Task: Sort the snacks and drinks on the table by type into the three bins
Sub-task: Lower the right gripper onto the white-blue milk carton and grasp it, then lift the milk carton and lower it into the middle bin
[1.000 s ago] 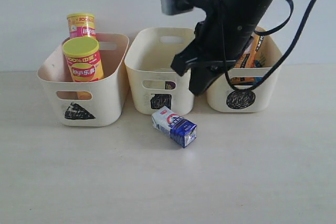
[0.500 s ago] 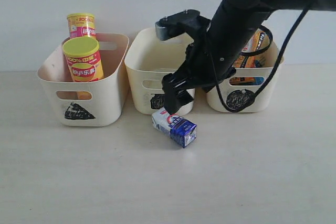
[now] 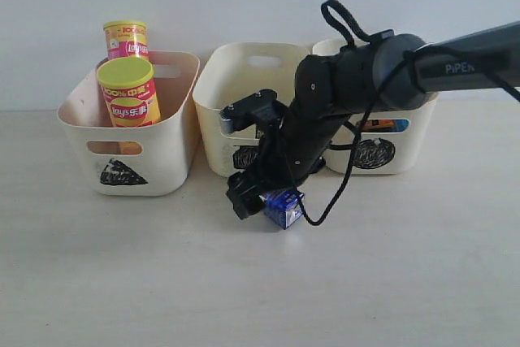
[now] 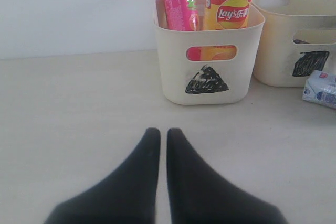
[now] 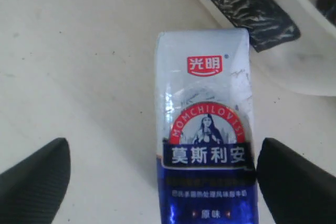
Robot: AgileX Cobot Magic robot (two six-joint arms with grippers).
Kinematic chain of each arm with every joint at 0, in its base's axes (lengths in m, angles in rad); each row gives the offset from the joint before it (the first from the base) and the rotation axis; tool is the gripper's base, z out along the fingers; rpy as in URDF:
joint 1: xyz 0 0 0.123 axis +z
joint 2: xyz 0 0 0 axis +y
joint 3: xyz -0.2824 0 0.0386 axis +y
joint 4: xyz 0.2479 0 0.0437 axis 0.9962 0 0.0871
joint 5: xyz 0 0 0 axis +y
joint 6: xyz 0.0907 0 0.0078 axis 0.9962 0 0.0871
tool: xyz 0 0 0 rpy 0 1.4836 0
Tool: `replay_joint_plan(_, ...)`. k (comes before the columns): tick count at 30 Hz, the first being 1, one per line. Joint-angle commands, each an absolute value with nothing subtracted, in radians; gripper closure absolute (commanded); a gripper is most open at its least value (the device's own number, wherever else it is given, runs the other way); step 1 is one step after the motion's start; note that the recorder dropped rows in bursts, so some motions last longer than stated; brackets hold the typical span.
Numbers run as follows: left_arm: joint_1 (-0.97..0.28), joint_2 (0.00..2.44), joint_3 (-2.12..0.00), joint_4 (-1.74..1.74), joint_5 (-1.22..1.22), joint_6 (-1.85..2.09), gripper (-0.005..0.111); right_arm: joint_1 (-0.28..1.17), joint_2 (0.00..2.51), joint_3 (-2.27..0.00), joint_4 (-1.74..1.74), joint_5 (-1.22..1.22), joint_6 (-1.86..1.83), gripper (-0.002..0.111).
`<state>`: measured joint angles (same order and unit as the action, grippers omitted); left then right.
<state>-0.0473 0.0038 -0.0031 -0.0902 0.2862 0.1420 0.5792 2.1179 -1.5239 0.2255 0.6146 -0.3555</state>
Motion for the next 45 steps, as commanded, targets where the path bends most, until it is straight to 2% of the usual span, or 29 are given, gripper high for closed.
replay_joint_plan(1,-0.044,0.0,0.0,-0.09,0.284,0.135,0.102,0.58,2.136,-1.52,0.218,0.601,-0.348,0.023)
replay_joint_plan(3,-0.044,0.0,0.0,-0.09,0.284,0.135,0.102,0.58,2.141,-1.52,0.218,0.607,-0.348,0.027)
replay_joint_plan(6,-0.044,0.0,0.0,-0.09,0.284,0.135,0.102,0.58,2.141,-1.52,0.218,0.622,-0.348,0.049)
replay_joint_plan(8,-0.044,0.0,0.0,-0.09,0.284,0.135,0.102,0.58,2.139,-1.52,0.218,0.647,-0.348,0.074)
replay_joint_plan(10,-0.044,0.0,0.0,-0.09,0.284,0.135,0.102,0.579,2.13,-1.52,0.218,0.69,-0.344,0.108)
replay_joint_plan(20,-0.044,0.0,0.0,-0.09,0.284,0.135,0.102,0.579,2.028,-1.52,0.219,0.772,-0.348,0.107)
replay_joint_plan(27,-0.044,0.0,0.0,-0.09,0.284,0.135,0.102,0.579,1.836,-1.52,0.219,0.815,-0.35,0.107)
replay_joint_plan(35,-0.044,0.0,0.0,-0.09,0.284,0.135,0.102,0.579,1.661,-1.52,0.193,0.704,-0.346,0.107)
replay_joint_plan(45,-0.044,0.0,0.0,-0.09,0.284,0.135,0.102,0.579,1.683,-1.52,0.058,0.503,-0.294,0.107)
